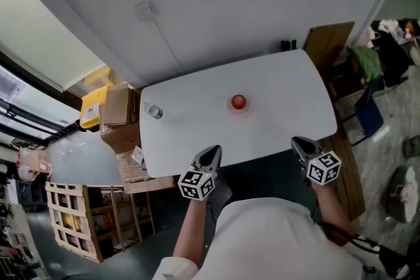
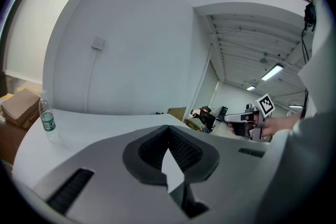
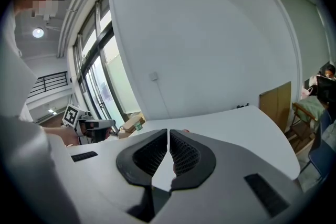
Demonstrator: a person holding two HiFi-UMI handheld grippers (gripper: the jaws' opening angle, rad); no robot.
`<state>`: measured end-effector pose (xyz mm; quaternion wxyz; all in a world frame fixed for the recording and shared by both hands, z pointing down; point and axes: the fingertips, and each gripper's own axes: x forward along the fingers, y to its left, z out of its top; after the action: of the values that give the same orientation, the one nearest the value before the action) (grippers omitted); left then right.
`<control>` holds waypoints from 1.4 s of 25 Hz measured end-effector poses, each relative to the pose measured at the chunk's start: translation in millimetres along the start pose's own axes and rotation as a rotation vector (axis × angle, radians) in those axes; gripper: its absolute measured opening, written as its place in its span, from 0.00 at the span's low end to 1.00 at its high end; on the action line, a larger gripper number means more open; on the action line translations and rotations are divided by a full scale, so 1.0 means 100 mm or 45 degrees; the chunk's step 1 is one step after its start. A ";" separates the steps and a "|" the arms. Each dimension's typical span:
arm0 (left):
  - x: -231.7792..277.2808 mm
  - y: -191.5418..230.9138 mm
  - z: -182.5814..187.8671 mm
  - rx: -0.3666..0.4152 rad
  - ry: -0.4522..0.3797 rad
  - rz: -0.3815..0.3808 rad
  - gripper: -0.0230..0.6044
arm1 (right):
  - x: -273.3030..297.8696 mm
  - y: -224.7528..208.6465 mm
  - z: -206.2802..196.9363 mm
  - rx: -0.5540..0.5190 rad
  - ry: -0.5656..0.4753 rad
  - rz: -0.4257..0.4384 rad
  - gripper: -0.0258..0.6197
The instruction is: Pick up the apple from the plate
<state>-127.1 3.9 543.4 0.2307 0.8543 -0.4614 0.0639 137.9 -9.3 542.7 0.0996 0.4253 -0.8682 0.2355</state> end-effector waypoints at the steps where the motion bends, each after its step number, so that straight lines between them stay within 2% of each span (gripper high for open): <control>1: 0.03 0.05 0.04 -0.001 0.001 -0.007 0.04 | 0.05 0.00 0.02 0.003 0.001 -0.006 0.10; 12: 0.23 0.64 0.25 0.030 0.056 -0.093 0.04 | 0.71 0.20 0.15 0.037 0.003 -0.056 0.10; 19: 0.28 0.90 0.24 0.040 0.106 -0.135 0.04 | 0.91 0.23 0.11 0.066 0.023 -0.105 0.10; 29: 0.38 0.88 0.21 0.022 0.122 -0.165 0.04 | 1.02 0.29 0.07 0.078 0.057 -0.090 0.10; 35: 0.47 0.82 0.21 0.005 0.107 -0.129 0.04 | 1.07 0.17 0.13 0.064 0.081 -0.041 0.10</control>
<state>-169.7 -79.5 566.8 0.2513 0.8736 -0.4072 0.0888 58.6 -80.5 565.2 0.1202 0.4337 -0.8515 0.2691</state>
